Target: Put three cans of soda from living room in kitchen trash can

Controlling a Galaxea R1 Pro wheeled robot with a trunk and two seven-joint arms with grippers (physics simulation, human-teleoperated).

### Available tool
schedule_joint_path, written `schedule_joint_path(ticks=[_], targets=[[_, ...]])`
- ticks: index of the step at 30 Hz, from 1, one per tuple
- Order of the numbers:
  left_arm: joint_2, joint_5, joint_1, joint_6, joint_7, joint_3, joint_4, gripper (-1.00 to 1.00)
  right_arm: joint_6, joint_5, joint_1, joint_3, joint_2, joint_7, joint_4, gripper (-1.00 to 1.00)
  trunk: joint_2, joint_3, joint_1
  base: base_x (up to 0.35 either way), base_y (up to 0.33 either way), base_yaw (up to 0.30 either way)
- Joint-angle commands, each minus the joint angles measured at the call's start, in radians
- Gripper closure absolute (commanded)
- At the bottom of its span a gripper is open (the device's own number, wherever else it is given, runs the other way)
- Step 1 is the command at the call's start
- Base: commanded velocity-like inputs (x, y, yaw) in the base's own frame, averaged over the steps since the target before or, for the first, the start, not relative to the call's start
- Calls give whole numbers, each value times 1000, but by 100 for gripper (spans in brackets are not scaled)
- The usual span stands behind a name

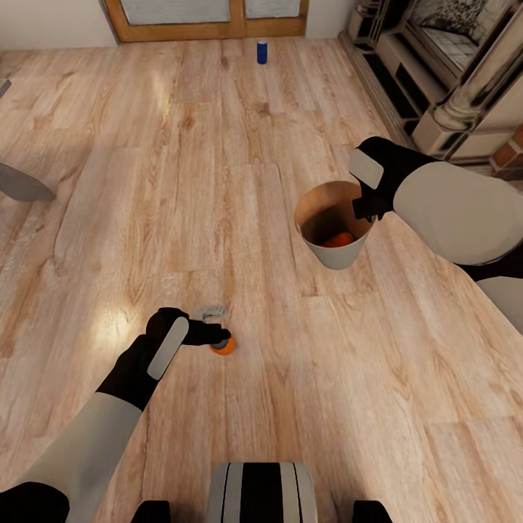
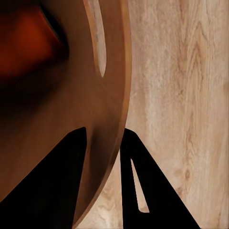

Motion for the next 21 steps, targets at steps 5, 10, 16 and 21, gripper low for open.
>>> schedule_joint_path(ticks=[5,10,16,21], targets=[[0,0,0,0,0,0,1,-100,2,9,0,9,1,1,-1,100,-1,-19,2,0,0,0],[0,0,0,0,0,0,-1,-100,2,9,0,9,3,1,-1,100,-1,-23,3,0,0,0],[0,0,0,0,0,0,-2,-100,2,9,1,10,5,1,-2,100,-1,-23,3,0,0,0],[0,0,0,0,0,0,-1,-100,2,9,1,10,5,1,-1,100,-2,-31,3,0,0,0]])
